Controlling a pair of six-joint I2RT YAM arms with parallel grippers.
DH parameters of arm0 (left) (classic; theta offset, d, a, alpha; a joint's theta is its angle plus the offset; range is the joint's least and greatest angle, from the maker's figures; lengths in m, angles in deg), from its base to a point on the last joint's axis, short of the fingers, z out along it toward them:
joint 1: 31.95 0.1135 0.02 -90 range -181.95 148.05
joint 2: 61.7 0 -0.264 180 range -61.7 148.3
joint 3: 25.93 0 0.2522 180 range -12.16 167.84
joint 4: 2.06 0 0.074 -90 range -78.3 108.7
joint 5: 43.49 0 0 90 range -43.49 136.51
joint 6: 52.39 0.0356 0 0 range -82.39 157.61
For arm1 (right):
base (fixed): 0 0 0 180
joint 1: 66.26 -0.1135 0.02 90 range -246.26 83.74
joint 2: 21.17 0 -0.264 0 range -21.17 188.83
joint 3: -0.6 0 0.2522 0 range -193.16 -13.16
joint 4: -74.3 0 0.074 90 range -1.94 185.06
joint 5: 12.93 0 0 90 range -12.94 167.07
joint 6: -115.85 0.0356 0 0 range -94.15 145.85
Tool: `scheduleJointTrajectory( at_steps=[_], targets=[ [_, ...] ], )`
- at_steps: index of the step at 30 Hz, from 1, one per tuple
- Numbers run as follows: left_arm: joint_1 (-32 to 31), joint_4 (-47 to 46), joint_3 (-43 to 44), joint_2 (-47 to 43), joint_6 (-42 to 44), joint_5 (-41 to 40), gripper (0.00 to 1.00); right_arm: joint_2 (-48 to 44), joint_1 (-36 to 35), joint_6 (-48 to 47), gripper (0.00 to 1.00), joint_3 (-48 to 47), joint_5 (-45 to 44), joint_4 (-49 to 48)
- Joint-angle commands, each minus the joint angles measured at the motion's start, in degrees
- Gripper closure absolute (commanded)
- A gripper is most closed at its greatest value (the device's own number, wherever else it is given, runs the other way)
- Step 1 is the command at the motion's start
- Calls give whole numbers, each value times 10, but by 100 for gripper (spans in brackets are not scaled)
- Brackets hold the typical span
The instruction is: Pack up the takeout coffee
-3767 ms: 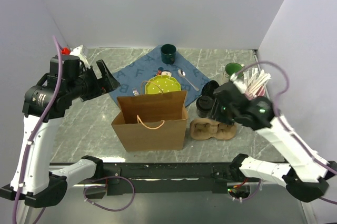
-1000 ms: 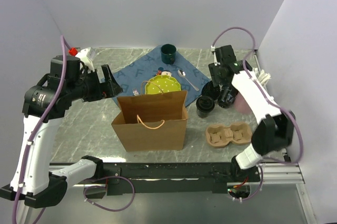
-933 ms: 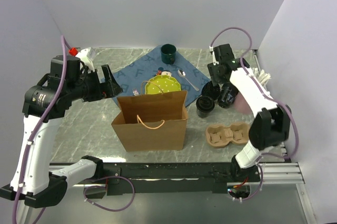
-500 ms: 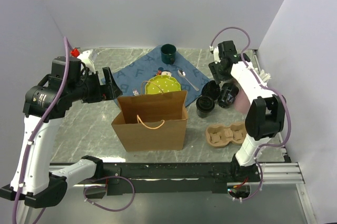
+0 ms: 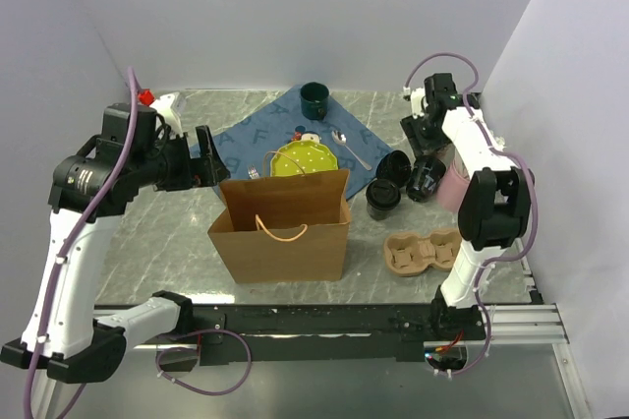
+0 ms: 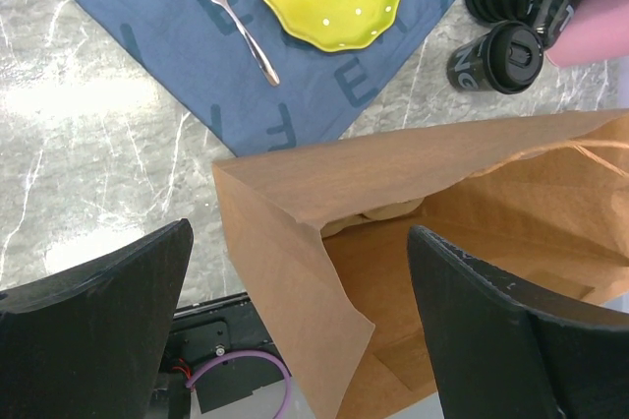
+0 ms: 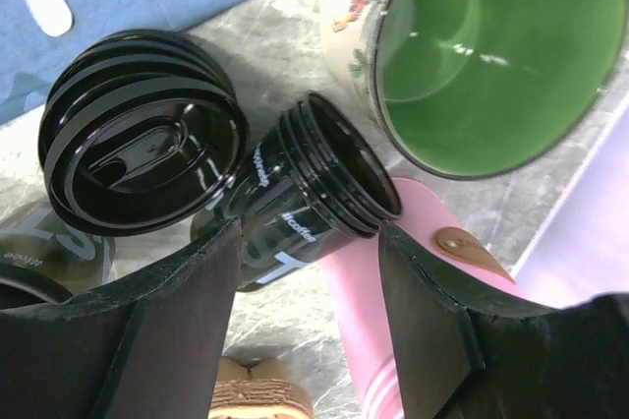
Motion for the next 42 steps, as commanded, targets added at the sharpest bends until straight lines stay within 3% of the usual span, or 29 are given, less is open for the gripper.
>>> scheduleJointTrajectory(
  at_steps=[1, 12, 21, 26, 42],
  targets=[
    [-2, -10, 10, 10, 6, 1, 3, 20, 4, -21, 35, -35, 26, 35],
    [-2, -7, 9, 16, 1, -5, 3, 47, 26, -30, 33, -50, 42, 39],
    [-3, -2, 14, 20, -5, -12, 3, 71, 49, -43, 27, -81, 77, 49],
    [-2, -3, 15, 24, -9, -8, 3, 107, 58, -45, 27, -124, 103, 92],
    [-2, -2, 20, 38, -20, -4, 3, 138, 75, -59, 28, -139, 188, 123]
  ],
)
